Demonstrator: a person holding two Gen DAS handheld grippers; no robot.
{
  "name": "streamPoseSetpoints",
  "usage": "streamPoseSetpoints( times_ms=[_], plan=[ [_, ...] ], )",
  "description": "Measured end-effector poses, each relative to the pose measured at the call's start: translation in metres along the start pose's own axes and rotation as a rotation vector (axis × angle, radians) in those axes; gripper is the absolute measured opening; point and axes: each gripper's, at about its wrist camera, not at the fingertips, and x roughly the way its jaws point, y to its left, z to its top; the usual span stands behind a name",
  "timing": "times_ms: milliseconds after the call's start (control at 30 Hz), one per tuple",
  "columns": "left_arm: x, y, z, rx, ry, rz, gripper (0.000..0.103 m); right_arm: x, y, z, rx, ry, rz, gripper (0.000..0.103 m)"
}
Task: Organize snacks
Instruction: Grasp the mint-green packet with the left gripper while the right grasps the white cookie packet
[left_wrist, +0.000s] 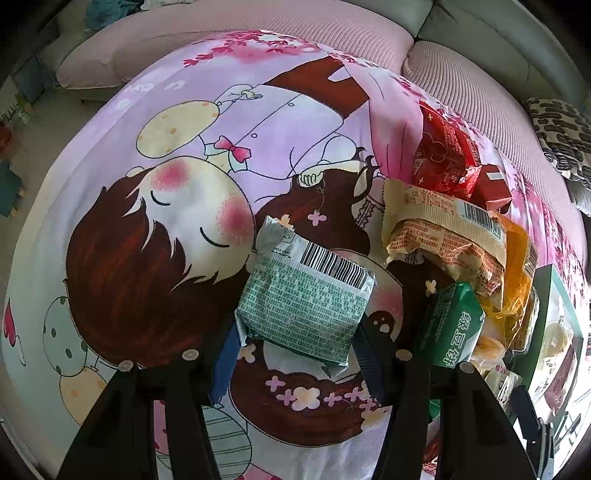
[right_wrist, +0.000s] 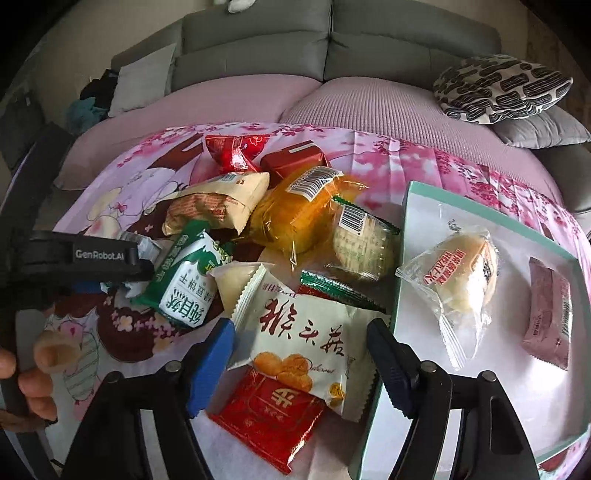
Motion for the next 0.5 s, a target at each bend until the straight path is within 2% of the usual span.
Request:
streamPoseSetpoints(
  times_ms=[167, 300, 500],
  plan=[
    [-0.0002, 0.0013, -0.0002, 0.002, 0.0, 0.001, 0.059, 0.0001, 0.0091, -0.0022, -0.009, 0.011, 0.03, 0.076],
    [0.0006, 0.0016, -0.0003, 0.002, -0.001, 0.0, 0.059, 0.0012, 0.0091, -0.0043, 0.001, 0.013, -0.002, 0.068],
    [-0.0006, 0.0005, -0.0009, 0.003, -0.01, -0.002, 0.057, -0.0015, 0.0072, -0.0038, 0.011, 0.004, -0.013, 0.063]
  ],
)
